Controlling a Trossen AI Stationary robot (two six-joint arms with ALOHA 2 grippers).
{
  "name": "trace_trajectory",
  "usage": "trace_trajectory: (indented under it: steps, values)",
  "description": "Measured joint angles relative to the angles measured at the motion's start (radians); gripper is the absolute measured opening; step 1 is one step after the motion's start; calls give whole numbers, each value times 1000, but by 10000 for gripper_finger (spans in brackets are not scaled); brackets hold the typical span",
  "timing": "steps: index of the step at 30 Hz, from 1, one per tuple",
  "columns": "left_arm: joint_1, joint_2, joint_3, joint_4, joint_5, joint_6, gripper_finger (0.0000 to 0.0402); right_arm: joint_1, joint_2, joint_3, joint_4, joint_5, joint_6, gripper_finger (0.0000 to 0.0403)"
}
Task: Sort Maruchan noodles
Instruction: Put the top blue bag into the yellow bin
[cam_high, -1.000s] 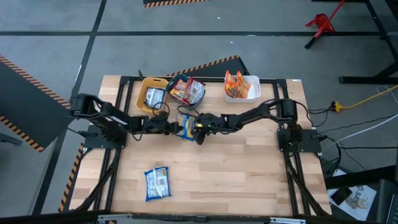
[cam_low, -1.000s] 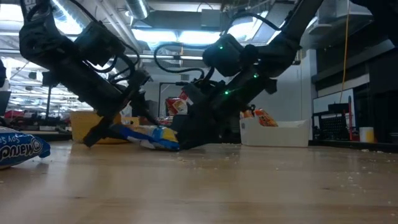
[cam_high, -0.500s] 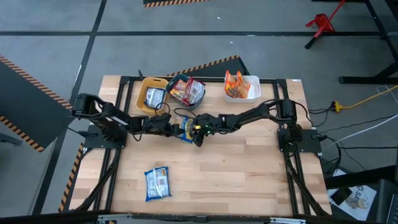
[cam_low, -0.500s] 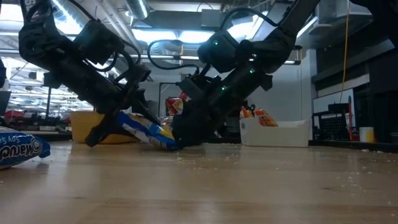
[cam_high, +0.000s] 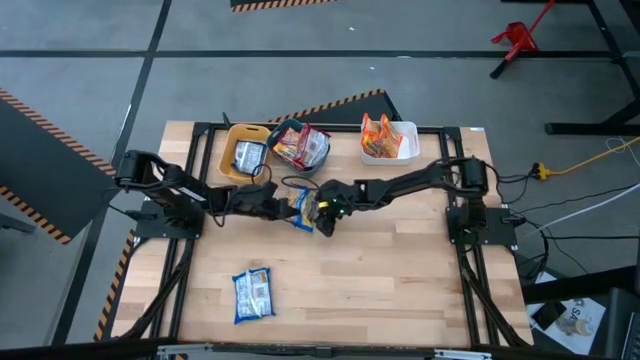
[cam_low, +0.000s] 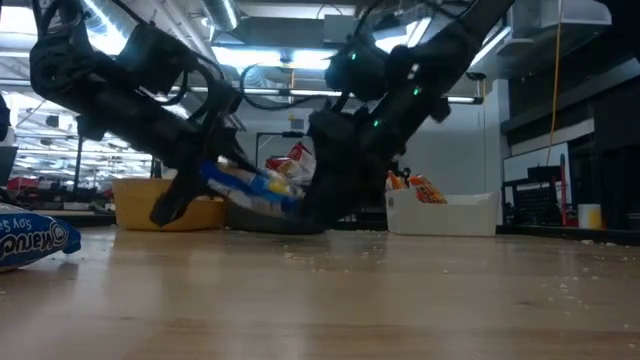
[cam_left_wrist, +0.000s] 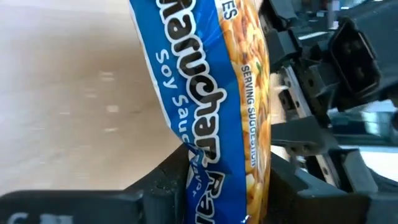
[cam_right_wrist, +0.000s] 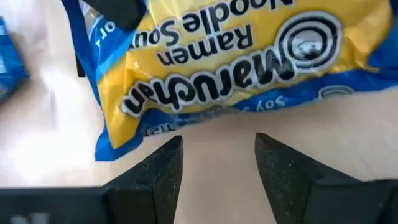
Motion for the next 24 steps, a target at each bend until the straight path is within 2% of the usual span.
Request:
trace_trajectory:
  steps: [7, 13, 19, 24]
  values:
    - [0, 0, 0, 117, 44, -91, 124, -8, -139, 1, -215, 29, -70, 188]
    - [1, -24, 1, 229, 47, -125, 124, -7, -289, 0, -436, 146, -112, 188]
    - [46, -150, 1, 224, 50, -129, 124, -7, -421, 0, -594, 248, -116, 188]
    - [112, -327, 1, 135, 72, -129, 124, -7, -479, 0, -674, 326, -117, 188]
